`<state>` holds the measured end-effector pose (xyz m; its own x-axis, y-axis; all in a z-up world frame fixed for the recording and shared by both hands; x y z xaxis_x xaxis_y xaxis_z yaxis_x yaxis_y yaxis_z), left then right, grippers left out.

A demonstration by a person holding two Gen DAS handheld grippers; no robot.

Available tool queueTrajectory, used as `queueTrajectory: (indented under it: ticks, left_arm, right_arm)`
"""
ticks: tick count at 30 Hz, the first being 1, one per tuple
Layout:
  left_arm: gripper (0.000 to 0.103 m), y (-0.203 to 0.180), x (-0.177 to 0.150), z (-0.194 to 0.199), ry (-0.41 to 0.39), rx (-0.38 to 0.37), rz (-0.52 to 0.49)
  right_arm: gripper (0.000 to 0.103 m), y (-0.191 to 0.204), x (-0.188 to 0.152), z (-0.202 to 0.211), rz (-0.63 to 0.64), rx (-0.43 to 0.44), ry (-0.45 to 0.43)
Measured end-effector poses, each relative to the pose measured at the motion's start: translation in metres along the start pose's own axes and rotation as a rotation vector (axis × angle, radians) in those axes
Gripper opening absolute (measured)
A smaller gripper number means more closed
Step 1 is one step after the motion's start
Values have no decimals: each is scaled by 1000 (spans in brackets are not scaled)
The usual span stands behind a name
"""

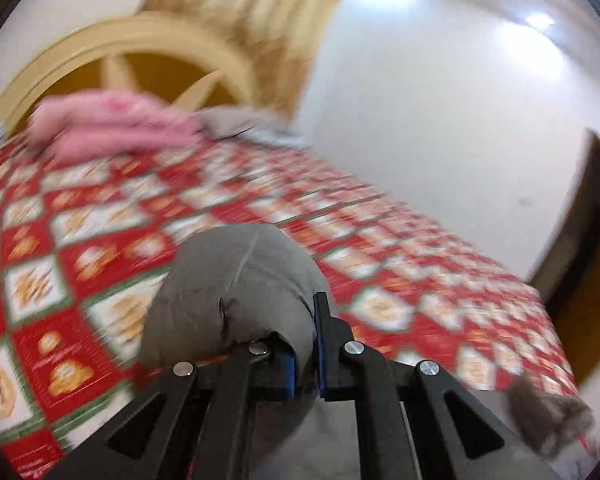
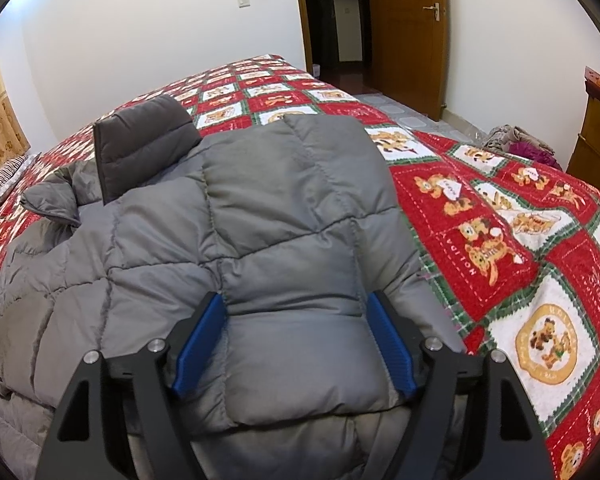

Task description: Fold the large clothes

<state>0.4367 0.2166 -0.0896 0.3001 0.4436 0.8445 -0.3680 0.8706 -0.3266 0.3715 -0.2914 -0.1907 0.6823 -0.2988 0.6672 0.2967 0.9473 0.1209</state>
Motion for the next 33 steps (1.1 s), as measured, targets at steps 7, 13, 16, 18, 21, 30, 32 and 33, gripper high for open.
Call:
queueTrajectory:
  ticks: [7,13,16,18,21,30,32,33]
  left_arm:
    - [6,-114,-7,41,-39,-328,-232]
    - [6,-181,-62,66,33,-517,-428]
    - [7,-203,-98,79,55,-540,-565]
    - [7,-215,-123,85,85,-553,-646]
    - [7,-234,-160,98,132,-574,-790]
    - [31,-253,-272,134,54,-493,-1386]
    - [32,-248,-270,143,76,-502,-1394]
    - [39,-246,-266,147,115,-522,-1369]
  right_arm:
    - [77,0,0,0,-1,1,-1]
    - [77,1,0,0,-3,2,0]
    - [77,1,-1,0,-1,0,0]
    - [77,2,-1,0,1,-4,0]
    - [77,3,-1,0,3,-9,0]
    - [79,4,-1,-1,7,-11,1]
    - [81,5,-1,-1,13,-14,4]
    - [81,6,-1,-2,17,-16,6]
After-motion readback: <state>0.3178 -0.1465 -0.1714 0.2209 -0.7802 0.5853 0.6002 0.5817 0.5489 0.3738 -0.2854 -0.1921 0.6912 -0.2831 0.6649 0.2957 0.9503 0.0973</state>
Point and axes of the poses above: each gripper's, at about its wrist camera, not at the fingertips, and z roughly against the way its jaws point, y to its left, x to its top, the point moved 5 cm from there along -z, roughly the way its jaws point, and after that the axes turned 2 degrees about y, right-handed, at the moved point
